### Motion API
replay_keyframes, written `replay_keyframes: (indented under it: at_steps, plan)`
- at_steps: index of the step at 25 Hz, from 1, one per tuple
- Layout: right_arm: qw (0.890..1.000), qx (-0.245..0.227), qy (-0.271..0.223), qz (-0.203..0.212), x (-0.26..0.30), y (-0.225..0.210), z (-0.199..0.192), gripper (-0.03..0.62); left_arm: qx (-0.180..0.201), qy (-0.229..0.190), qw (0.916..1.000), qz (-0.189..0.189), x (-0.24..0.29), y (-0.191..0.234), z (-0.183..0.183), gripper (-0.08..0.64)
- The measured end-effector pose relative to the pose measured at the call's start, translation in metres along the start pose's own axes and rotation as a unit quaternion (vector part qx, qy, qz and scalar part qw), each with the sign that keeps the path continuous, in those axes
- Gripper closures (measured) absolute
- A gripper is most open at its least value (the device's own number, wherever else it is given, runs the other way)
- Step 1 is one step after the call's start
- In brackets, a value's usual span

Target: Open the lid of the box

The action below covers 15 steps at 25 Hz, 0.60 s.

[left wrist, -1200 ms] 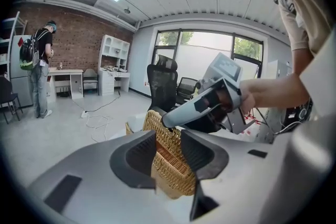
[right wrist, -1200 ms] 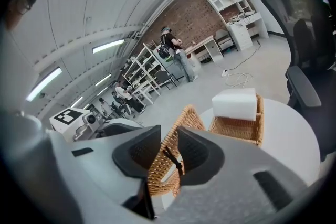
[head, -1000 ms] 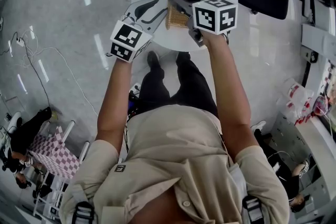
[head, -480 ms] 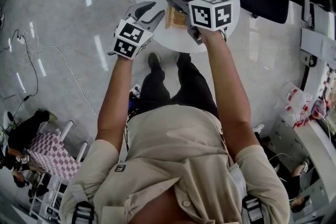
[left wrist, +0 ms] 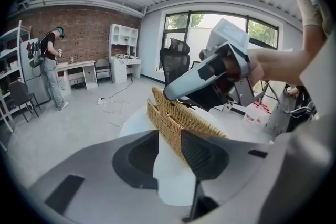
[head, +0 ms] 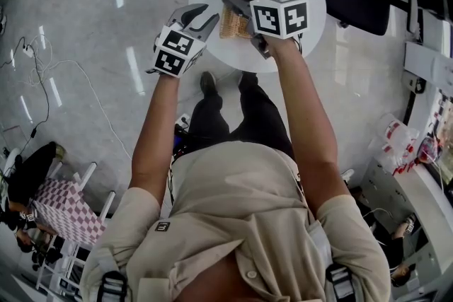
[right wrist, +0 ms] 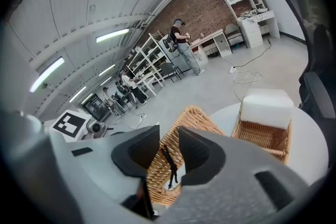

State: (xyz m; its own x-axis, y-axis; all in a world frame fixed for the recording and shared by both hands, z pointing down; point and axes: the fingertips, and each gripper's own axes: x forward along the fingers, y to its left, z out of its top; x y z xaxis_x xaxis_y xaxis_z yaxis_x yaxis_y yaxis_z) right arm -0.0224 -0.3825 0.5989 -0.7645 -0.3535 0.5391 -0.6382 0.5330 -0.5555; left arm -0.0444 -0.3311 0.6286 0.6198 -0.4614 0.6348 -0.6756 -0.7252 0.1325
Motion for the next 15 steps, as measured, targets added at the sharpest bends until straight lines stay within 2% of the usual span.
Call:
replay_keyframes:
  at_steps: [15]
  plan:
    - [0.999, -0.020, 0.022, -0.014, 0.017, 0.009, -0.001, 0.491, -0.012, 0.005, 0.9998, 0.014, -0.012, 0.017, -0.015, 0.440]
